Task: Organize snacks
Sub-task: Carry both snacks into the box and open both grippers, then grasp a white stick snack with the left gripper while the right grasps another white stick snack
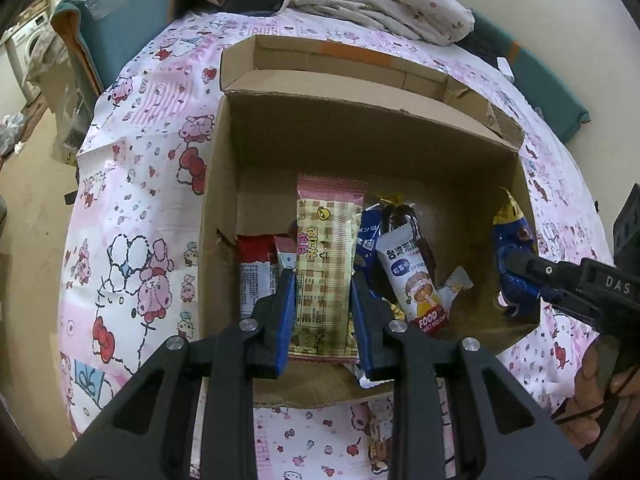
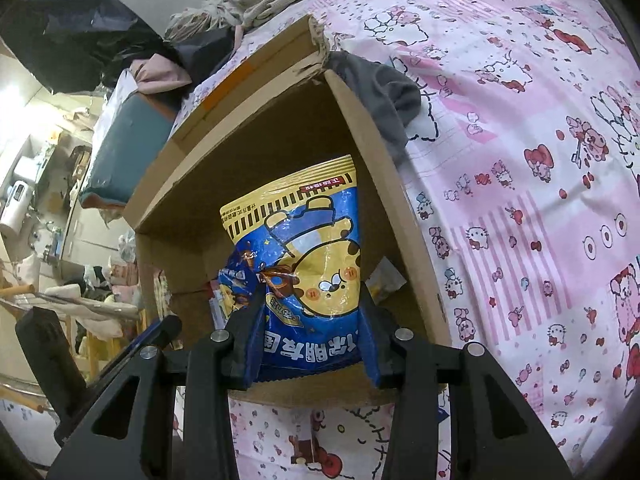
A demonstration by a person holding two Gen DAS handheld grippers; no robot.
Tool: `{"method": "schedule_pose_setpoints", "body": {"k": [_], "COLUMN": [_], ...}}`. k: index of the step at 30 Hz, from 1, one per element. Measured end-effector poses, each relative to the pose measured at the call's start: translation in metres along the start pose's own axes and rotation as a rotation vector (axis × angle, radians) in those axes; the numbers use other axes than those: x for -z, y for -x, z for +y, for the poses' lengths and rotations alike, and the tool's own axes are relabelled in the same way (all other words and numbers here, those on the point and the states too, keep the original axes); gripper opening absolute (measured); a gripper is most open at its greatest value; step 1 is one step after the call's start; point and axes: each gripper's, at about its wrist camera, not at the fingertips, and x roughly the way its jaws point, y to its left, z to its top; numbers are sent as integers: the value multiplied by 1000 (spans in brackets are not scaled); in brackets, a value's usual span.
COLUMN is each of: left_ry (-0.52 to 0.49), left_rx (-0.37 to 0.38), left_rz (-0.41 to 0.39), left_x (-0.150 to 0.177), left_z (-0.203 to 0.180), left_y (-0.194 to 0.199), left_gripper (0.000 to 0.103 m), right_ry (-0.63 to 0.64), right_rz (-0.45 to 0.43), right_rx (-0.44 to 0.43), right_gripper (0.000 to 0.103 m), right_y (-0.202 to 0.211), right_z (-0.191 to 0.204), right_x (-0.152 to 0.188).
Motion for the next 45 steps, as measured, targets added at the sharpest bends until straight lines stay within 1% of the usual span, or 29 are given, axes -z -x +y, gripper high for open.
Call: {"method": "schedule_pose_setpoints", "body": {"k": [2,6,8,10,11,12,13,17,20,25,31,36,40,43,45], "left_ry": [3,-5,-11,-6,-6,-11,-23,-21,-9,-13,-12,-12,2,-19,-30], "left_rx": [1,5,-6,-12,-19,-26,-37,-42,-41,-46,-49,-54,-49,-61,-50], "left_rz": [0,-5,-2,-14,-19,-21,-18,-14,-14,-26,-32,-14,33,48,90], "left_x": [0,2,2,3,3,4,5,6,7,9,15,27,47,64,77], "left_z": [0,-2,-3,-3,-3,-4,-5,-4,-3,-5,-6,-7,-9,-19,-27], "left_y": [0,1,2,3,4,4,3,2,4,10,19,23,21,18,11], "left_gripper": [35,38,54,64,66,66,66,66,66,66,66,66,66,66,66], "right_ry": [8,44,47,49,56,62,68,93,88,108,114,161,185,201,198], "right_rz": [2,-3,-1,0,0,1,-1,-3,-7,-25,-38,-40,-32,-11,21], "right_rx": [-11,-3,-10,-11,-7,-1,0,4,1,23,28,68,101,164,206], "right_gripper": [43,44,48,62,64,68,69,69,69,69,69,69,69,69,69], "right_y": [-1,-1,-2,-3,-3,-4,-4,-2,0,8,21,30,35,36,35], "right_z": [2,9,9,11,13,14,15,18,17,19,17,19,17,11,3], "right_x": [1,5,4,4,5,5,5,6,6,11,23,39,52,66,76]}}
